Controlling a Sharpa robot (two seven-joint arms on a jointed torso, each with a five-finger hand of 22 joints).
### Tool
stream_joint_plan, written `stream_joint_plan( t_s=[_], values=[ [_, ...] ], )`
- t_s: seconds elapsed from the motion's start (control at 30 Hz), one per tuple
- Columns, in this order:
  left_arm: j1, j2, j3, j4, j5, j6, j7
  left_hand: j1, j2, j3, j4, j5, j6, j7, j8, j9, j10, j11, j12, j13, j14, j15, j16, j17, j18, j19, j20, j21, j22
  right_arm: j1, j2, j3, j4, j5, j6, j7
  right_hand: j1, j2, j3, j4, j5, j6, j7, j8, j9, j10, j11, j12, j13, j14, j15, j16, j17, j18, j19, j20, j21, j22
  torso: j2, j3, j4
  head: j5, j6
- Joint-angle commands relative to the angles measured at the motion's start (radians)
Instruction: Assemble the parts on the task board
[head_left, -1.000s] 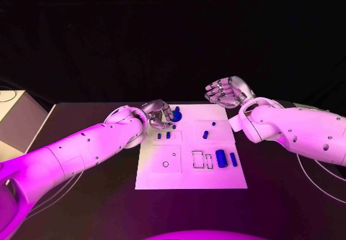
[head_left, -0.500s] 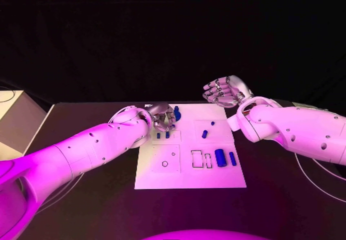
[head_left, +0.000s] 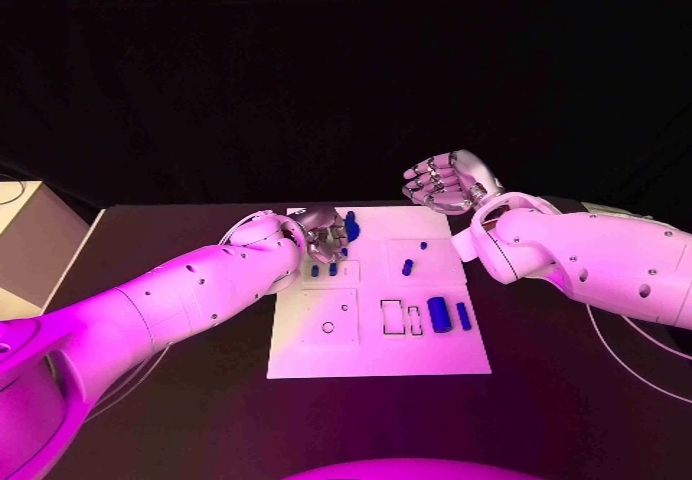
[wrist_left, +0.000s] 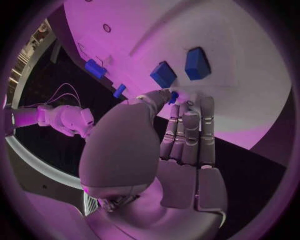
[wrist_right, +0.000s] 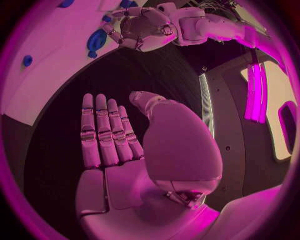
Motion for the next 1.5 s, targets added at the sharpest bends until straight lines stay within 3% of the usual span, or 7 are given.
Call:
stream_joint_plan(
  t_s=[0.03, 0.53, 1.13, 1.5],
  values=[
    [0.003, 0.009, 0.000, 0.000, -0.016, 0.014, -0.011, -0.006, 0.004, 0.004, -0.003, 0.000, 0.006, -0.004, -0.006, -0.002, 0.003, 0.004, -0.005, -0.002, 0.005, 0.001, 0.008, 0.007, 0.013, 0.000, 0.005, 0.006, 0.002, 0.000, 0.001, 0.000, 0.002, -0.007, 0.012, 0.014, 0.007, -0.001, 0.000, -0.006, 0.005, 0.005, 0.004, 0.004, 0.000, 0.009, 0.001, -0.005, -0.002, 0.006, 0.002, -0.004, -0.001, 0.007, 0.006, 0.002, 0.006, -0.001, 0.000, -0.0001, 0.0006, -0.002, -0.002],
    [0.006, 0.020, -0.001, -0.005, -0.015, 0.049, -0.014, -0.005, 0.028, 0.044, -0.045, -0.003, 0.069, -0.007, -0.024, 0.000, 0.080, -0.017, -0.008, -0.009, 0.065, -0.015, 0.061, 0.072, 0.003, 0.048, -0.006, 0.071, 0.079, 0.001, 0.004, 0.001, 0.002, -0.007, 0.014, 0.015, 0.006, -0.001, 0.000, -0.005, 0.005, 0.005, 0.004, 0.004, 0.000, 0.010, 0.001, -0.005, -0.002, 0.006, 0.002, -0.004, -0.002, 0.006, 0.006, 0.002, 0.006, -0.002, -0.003, -0.0004, 0.0011, -0.004, -0.006],
    [0.006, 0.037, -0.011, -0.030, -0.014, 0.058, -0.016, -0.013, 0.036, 0.060, -0.066, -0.006, 0.075, -0.005, -0.046, -0.003, 0.094, -0.020, -0.021, -0.013, 0.091, -0.018, 0.083, 0.101, -0.005, 0.075, -0.011, 0.104, 0.122, 0.001, 0.004, 0.001, 0.006, -0.007, 0.015, 0.015, 0.004, 0.000, 0.001, -0.005, 0.005, 0.006, 0.004, 0.004, 0.000, 0.010, 0.001, -0.006, -0.002, 0.007, 0.002, -0.004, -0.002, 0.006, 0.006, 0.002, 0.006, -0.003, 0.000, 0.0002, 0.0010, -0.007, -0.012],
    [0.006, 0.037, -0.015, -0.039, -0.018, 0.032, -0.001, 0.009, 0.074, 0.099, -0.141, -0.011, 0.157, -0.018, -0.049, 0.021, 0.192, -0.045, -0.030, -0.009, 0.198, -0.044, 0.130, 0.236, -0.023, 0.161, -0.034, 0.186, 0.232, 0.001, 0.004, 0.001, 0.008, -0.007, 0.015, 0.016, 0.002, 0.001, 0.002, -0.004, 0.006, 0.007, 0.004, 0.004, 0.000, 0.011, 0.001, -0.006, -0.002, 0.008, 0.002, -0.005, -0.004, 0.006, 0.007, 0.002, 0.006, -0.005, -0.003, 0.0000, 0.0020, -0.009, -0.013]
  ],
)
